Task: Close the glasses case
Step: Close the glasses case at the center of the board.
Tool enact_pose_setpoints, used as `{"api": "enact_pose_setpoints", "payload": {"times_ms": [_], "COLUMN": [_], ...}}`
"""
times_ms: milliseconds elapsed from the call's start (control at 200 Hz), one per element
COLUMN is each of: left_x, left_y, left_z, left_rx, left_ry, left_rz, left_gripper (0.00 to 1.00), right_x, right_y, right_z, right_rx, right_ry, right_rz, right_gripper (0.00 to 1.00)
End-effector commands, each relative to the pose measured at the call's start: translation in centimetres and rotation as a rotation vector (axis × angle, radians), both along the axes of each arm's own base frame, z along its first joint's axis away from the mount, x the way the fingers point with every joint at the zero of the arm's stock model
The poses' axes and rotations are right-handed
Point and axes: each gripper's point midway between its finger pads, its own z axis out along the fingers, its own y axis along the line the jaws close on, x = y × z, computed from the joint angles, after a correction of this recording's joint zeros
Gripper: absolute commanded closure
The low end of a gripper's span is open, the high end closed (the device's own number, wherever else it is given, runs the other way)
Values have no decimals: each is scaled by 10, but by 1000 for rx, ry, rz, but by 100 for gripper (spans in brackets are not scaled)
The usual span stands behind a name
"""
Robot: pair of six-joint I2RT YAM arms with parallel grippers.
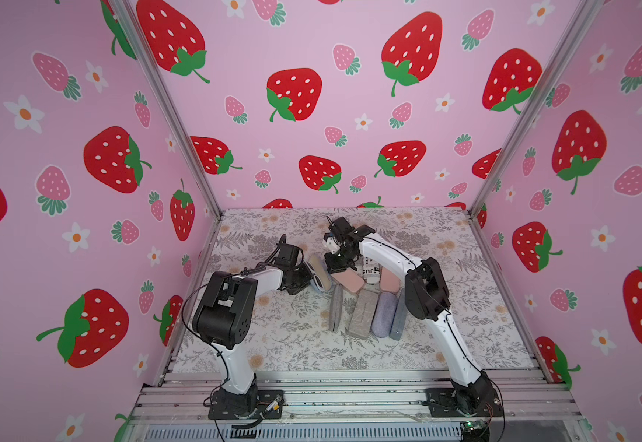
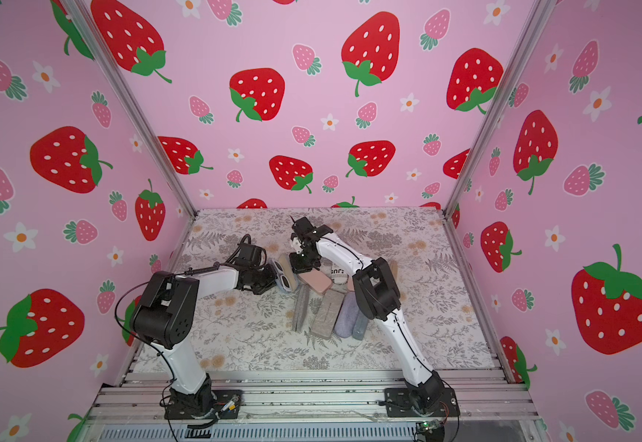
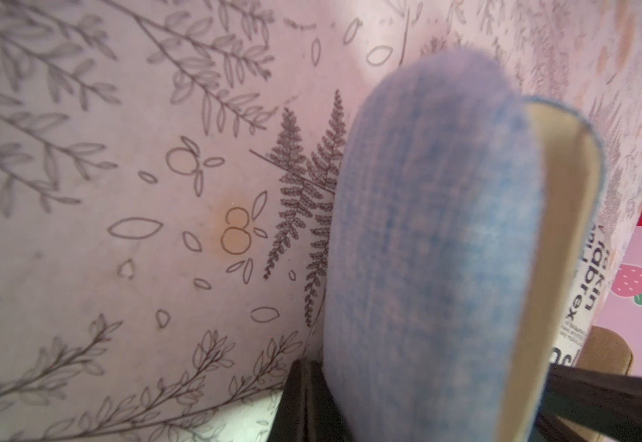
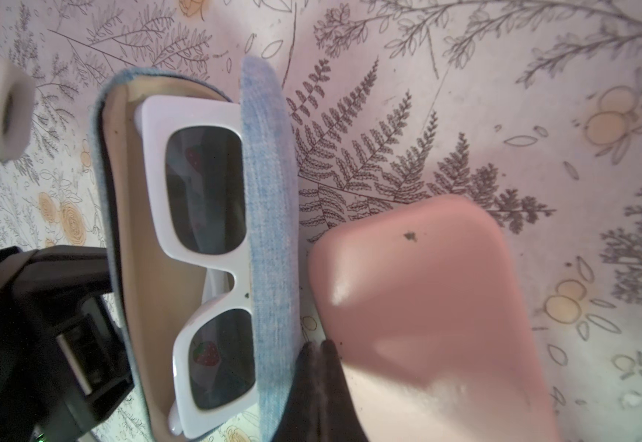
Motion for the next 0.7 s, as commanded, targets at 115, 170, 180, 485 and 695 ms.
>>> {"api": "enact_pose_setpoints", "payload": {"times_ms": [115,170,180,485,695], "left_x": [19,18,19,15,8], "left_y": [-37,-37,-37,-36,-26], "left_z": [22,22,22,24,30], "left_rx": [-84,-85,-85,-84,-56], "left_ry": [-81,-79,-81,-84,-98], "left_rz": [-78,-78,-78,-76,-65], "left_gripper": [100,100,100,100,100], "right_x": [-45,-46,-45,-45,-39], "right_y": [56,56,56,50,43], "right_z": [34,35,34,34,39], "right_rx": [168,168,167,147,128], "right_ry": [29,28,28,17,-35], "right_rz": [156,156,155,128,95], "right_gripper": [98,98,98,98,98]}}
